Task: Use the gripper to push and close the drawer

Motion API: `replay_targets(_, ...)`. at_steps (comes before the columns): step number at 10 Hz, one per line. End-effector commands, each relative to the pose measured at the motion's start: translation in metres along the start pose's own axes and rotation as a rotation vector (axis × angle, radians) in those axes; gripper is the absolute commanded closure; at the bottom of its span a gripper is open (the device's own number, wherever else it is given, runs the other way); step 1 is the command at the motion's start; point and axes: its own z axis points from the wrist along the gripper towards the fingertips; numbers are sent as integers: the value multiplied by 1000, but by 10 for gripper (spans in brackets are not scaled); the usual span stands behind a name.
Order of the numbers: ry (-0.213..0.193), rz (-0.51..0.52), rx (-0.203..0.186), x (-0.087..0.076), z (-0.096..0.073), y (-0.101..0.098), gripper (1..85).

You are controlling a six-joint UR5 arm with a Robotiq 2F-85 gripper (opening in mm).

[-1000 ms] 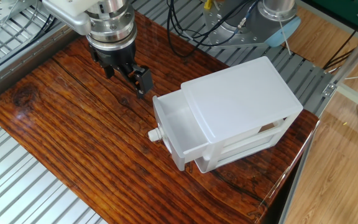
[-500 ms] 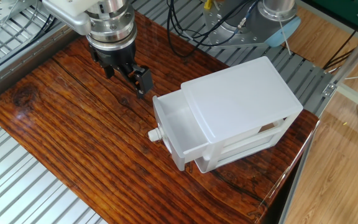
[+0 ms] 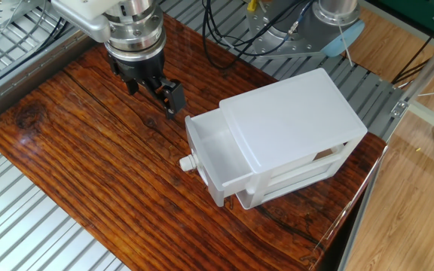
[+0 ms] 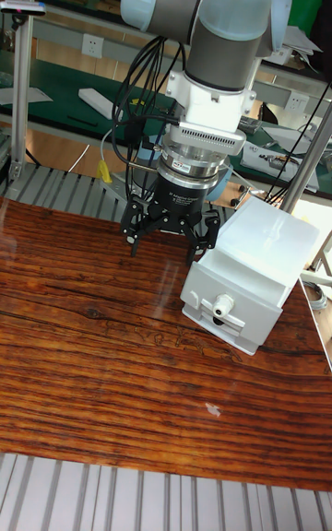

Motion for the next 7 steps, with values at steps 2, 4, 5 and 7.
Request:
replay_targets(2, -110, 84, 10, -29, -1, 4, 843)
replay_targets(4, -110, 78, 21, -28, -1, 4, 843)
replay_targets(5, -113, 69, 28, -29, -1, 2, 843)
replay_targets(7, -115, 47, 38, -28, -1, -3, 843)
